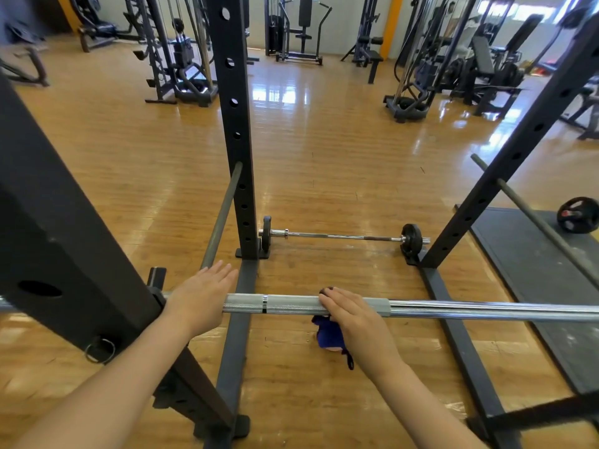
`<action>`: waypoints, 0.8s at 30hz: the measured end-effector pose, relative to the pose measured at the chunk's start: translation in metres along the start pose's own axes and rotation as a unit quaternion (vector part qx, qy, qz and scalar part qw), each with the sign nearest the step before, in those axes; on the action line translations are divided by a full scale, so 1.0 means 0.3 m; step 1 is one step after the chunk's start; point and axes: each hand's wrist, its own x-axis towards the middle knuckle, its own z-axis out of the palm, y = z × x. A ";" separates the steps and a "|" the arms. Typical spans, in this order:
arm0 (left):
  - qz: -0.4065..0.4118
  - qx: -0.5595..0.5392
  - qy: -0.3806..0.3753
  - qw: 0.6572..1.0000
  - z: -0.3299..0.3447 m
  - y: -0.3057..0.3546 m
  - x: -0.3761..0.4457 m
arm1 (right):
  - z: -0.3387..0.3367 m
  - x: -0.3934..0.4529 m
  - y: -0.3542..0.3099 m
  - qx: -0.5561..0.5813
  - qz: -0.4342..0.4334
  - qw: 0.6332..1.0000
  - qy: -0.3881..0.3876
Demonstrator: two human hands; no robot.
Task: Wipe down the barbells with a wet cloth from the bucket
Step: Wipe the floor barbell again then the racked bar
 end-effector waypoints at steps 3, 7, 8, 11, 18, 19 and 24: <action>0.001 0.000 0.000 1.000 -0.002 0.000 -0.002 | -0.047 -0.070 0.081 -0.023 0.043 0.999 0.012; 0.010 0.007 -0.004 1.000 -0.008 0.003 -0.006 | -0.020 -0.065 0.050 -0.025 0.076 0.993 0.086; 0.011 0.010 -0.004 1.000 -0.010 0.002 -0.005 | 0.000 -0.041 0.016 -0.019 0.068 0.993 0.093; 0.008 0.008 0.002 1.000 -0.006 0.003 -0.004 | 0.050 0.009 -0.062 0.019 0.024 0.998 0.057; 0.006 0.001 0.011 1.000 -0.003 0.004 -0.003 | -0.045 -0.100 0.100 -0.016 0.064 0.996 0.053; 0.004 0.001 0.010 1.000 -0.001 0.005 -0.005 | -0.043 -0.107 0.105 -0.022 0.077 0.993 0.082; 0.003 -0.001 0.020 1.000 0.003 0.002 -0.003 | 0.059 -0.015 -0.051 -0.003 0.099 0.985 0.139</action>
